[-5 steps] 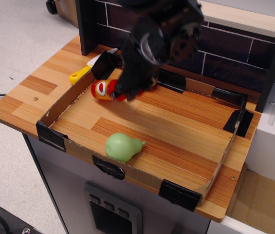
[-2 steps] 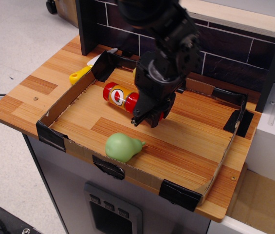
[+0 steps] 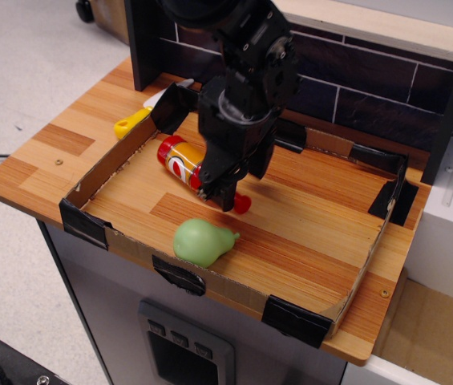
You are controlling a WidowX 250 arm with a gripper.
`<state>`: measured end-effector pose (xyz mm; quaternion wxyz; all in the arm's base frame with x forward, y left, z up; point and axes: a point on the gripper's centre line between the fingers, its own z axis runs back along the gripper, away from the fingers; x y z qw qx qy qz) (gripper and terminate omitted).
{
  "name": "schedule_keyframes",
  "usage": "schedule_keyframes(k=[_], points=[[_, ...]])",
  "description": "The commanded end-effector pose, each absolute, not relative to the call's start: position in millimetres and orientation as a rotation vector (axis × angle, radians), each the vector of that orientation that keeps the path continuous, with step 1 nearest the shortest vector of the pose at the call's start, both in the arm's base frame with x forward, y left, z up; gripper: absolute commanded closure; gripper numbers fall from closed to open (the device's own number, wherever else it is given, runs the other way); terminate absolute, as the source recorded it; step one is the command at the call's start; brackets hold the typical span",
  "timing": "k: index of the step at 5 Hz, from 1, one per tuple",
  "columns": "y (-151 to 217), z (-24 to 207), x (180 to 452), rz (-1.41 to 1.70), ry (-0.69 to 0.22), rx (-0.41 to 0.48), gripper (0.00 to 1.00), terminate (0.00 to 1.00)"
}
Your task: Topple hot sauce bottle
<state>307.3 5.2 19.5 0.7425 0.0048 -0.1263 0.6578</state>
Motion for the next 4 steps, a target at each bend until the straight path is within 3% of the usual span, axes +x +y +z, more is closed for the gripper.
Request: schedule_keyframes(k=[1, 2, 4], points=[[11.5, 88.8, 311.8, 1.384, -0.356, -0.037, 0.00, 0.00], [21.5, 110.6, 309.7, 1.407, -0.331, -0.055, 0.00, 0.00], [21.5, 110.6, 309.7, 1.407, -0.331, -0.055, 0.00, 0.00]])
